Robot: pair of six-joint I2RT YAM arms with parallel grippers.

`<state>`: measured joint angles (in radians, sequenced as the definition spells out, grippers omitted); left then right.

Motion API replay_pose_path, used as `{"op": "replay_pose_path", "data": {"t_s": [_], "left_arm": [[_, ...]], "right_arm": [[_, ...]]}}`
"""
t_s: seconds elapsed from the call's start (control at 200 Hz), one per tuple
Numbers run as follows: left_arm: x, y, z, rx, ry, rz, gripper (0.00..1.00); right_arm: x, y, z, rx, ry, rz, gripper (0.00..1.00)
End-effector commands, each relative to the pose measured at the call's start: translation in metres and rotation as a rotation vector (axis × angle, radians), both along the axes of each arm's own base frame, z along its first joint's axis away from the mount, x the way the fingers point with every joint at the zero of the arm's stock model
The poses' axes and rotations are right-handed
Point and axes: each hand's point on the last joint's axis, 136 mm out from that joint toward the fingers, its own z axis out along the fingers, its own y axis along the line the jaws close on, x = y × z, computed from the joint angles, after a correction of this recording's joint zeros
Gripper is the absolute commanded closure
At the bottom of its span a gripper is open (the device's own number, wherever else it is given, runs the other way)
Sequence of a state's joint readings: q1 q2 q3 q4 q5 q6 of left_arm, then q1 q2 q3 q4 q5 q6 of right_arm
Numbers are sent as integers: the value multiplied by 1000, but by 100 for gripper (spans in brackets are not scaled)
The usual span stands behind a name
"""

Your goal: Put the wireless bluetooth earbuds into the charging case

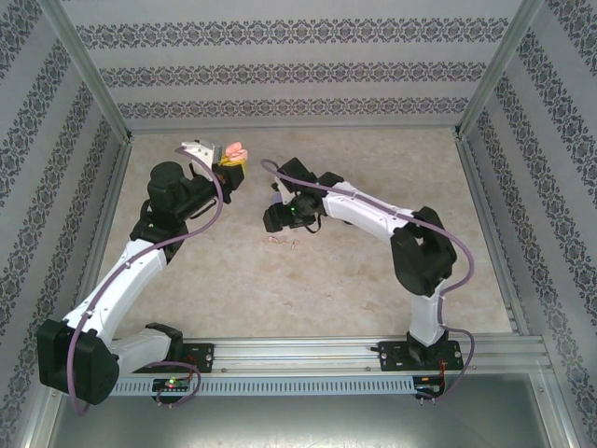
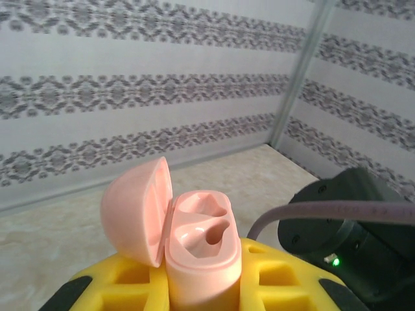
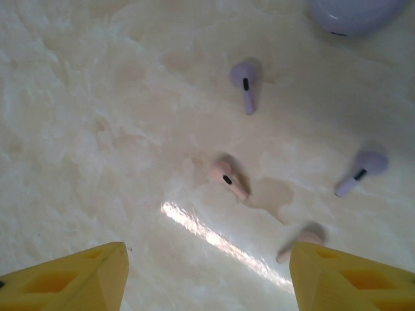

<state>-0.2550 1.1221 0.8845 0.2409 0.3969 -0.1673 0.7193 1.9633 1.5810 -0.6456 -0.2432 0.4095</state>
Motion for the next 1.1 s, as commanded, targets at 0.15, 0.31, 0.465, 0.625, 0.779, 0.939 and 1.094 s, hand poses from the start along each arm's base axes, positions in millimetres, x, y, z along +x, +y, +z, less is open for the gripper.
{"op": "replay_pose_path", "data": {"t_s": [0.15, 0.31, 0.465, 0.625, 0.779, 0.939, 1.094], "left_arm": [[7, 34, 29, -143, -33, 207, 100], [6, 34, 26, -160, -39, 211, 100], [7, 30, 22, -146, -21, 187, 100], [5, 30, 23, -144, -23, 183, 100], [5, 30, 23, -144, -24, 186, 100], [5, 30, 22, -146, -21, 186, 100], [5, 30, 23, -147, -19, 185, 100]], "right_arm": [[-3, 17, -32, -92, 52, 53, 33], [2, 22, -48, -119, 66, 38, 34], [4, 27, -60, -137, 86, 30, 33], [1, 33, -68, -153, 99, 41, 34], [-3, 37, -72, -155, 108, 47, 33], [-8, 38, -72, -154, 116, 47, 34], [-16, 42, -65, -130, 126, 47, 35]]}}
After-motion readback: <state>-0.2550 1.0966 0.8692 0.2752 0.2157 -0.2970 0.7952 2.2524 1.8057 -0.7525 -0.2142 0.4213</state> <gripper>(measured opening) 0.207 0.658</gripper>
